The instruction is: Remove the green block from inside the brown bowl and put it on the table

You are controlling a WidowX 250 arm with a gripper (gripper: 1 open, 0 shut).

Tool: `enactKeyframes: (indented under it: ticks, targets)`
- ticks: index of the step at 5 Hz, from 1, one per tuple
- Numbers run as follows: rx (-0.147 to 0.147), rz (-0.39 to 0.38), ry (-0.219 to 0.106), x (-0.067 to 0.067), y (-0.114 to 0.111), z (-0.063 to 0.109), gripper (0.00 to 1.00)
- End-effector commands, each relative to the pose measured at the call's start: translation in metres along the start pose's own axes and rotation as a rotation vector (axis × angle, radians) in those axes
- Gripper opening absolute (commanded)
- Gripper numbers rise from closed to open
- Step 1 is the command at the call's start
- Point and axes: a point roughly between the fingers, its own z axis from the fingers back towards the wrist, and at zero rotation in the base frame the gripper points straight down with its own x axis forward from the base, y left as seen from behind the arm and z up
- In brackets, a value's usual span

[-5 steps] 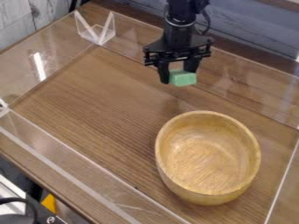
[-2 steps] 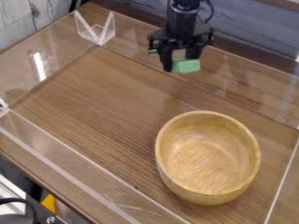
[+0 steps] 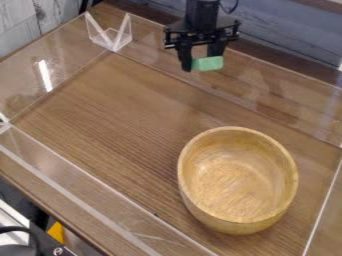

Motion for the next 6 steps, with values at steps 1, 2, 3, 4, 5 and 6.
enactKeyframes:
  ticks: [1, 2, 3, 4, 5, 6]
  targets:
    - [-0.035, 0.01, -0.045, 0.015, -0.001, 0.01, 0.0]
    - [-0.036, -0.04, -0.04, 0.018, 0.003, 0.0, 0.0]
    - [-0.044, -0.082, -0.037, 0.021, 0.009, -0.001, 0.0]
    - [-0.051, -0.11, -0.036, 0.019, 0.009, 0.009, 0.0]
    - [-0.061, -0.14, -0.033, 0.02, 0.004, 0.02, 0.0]
    - [-0.074, -0.182, -0.03, 0.013, 0.001, 0.017, 0.0]
